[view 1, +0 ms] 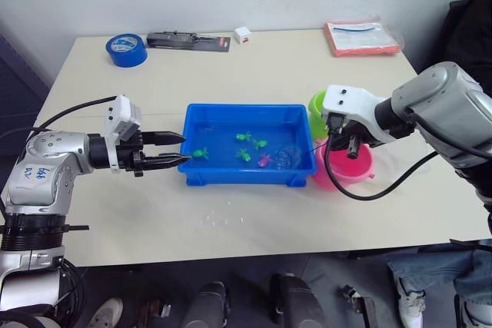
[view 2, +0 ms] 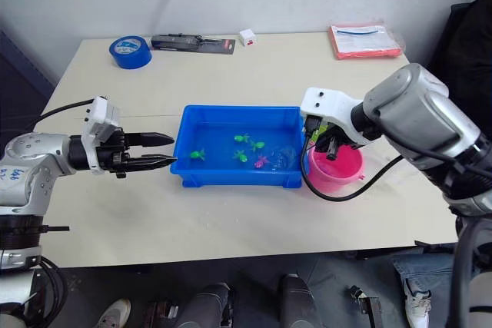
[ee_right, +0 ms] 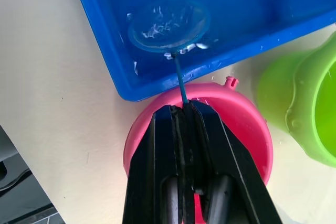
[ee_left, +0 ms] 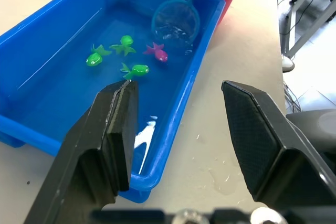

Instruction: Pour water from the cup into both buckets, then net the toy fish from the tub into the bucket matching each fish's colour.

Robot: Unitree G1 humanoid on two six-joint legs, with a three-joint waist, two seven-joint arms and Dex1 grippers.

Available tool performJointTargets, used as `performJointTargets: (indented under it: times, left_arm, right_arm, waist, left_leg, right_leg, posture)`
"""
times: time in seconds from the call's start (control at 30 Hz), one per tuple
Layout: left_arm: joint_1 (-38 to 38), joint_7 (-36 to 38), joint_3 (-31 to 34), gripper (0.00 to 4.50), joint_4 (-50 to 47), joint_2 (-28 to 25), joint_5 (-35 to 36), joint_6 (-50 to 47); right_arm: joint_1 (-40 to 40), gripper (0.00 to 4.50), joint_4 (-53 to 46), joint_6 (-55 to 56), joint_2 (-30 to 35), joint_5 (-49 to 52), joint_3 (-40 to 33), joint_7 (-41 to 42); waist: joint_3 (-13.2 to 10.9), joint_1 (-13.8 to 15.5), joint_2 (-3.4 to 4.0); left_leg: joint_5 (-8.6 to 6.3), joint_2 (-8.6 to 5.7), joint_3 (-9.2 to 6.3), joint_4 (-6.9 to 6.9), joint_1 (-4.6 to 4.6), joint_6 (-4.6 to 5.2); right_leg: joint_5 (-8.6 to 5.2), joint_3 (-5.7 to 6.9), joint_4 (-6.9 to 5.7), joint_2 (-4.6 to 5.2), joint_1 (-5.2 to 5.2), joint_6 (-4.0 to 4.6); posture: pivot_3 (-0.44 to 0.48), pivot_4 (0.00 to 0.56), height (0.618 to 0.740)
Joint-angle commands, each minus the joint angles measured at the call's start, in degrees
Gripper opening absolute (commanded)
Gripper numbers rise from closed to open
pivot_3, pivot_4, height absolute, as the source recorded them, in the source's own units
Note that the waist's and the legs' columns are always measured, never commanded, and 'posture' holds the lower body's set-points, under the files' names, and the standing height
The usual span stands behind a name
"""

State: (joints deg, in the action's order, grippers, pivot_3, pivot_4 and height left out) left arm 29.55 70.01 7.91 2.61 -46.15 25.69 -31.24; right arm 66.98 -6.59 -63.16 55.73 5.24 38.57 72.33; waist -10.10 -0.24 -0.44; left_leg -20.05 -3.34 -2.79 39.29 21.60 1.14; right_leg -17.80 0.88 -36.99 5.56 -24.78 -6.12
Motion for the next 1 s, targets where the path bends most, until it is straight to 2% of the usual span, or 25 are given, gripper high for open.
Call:
performJointTargets:
  times: [0.03,0.2,0.37,0.73,1.0]
  left_arm:
    - [-0.35,-0.63,1.3,2.79,-2.46,-0.83,1.69,-0.24]
    - [-1.07,-1.34,1.8,2.79,-3.42,-1.34,2.63,-0.74]
    - [-1.66,-1.79,2.52,2.79,-4.21,-2.23,3.29,-1.45]
    - [-0.08,-1.89,1.98,2.79,-2.91,-3.02,3.52,-1.52]
    - [1.49,-1.6,0.85,2.79,-1.67,-2.37,3.2,-1.08]
  right_arm:
    - [1.8,0.8,0.56,-1.13,-1.1,-1.52,1.0,0.74]
    - [0.86,0.8,2.63,-2.4,-4.49,-1.1,0.21,-0.49]
    - [-2.18,0.8,5.35,-3.22,-8.11,0.62,-5.11,-4.39]
    - [-6.06,0.8,3.1,-14.74,-10.52,11.69,-19.3,-7.43]
    - [-7.21,0.8,2.64,-19.93,-10.41,17.89,-25.5,-11.06]
  waist:
    - [0.0,0.02,0.0]
    - [0.0,0.01,0.0]
    - [0.0,-0.01,0.0]
    - [0.0,0.01,0.0]
    - [0.0,0.01,0.0]
  left_leg:
    - [0.0,0.0,0.0,0.0,0.0,0.0]
    - [0.0,-0.01,-0.02,0.0,0.01,0.0]
    - [0.0,-0.01,-0.01,0.0,0.01,0.0]
    - [0.0,-0.01,-0.03,0.0,0.01,0.0]
    - [0.0,0.0,-0.03,-0.02,0.01,0.0]
  right_leg:
    - [0.0,0.01,0.0,0.0,-0.02,0.0]
    - [0.0,0.03,-0.01,0.01,-0.01,0.0]
    - [0.0,0.03,-0.01,0.0,-0.02,0.0]
    - [0.0,0.05,-0.02,0.01,0.0,0.0]
    - [0.0,0.04,-0.01,0.01,0.0,0.0]
  posture:
    - [0.0,0.15,0.737]
    - [0.0,0.15,0.737]
    - [0.0,0.15,0.737]
    - [0.0,0.15,0.737]
    - [0.0,0.15,0.737]
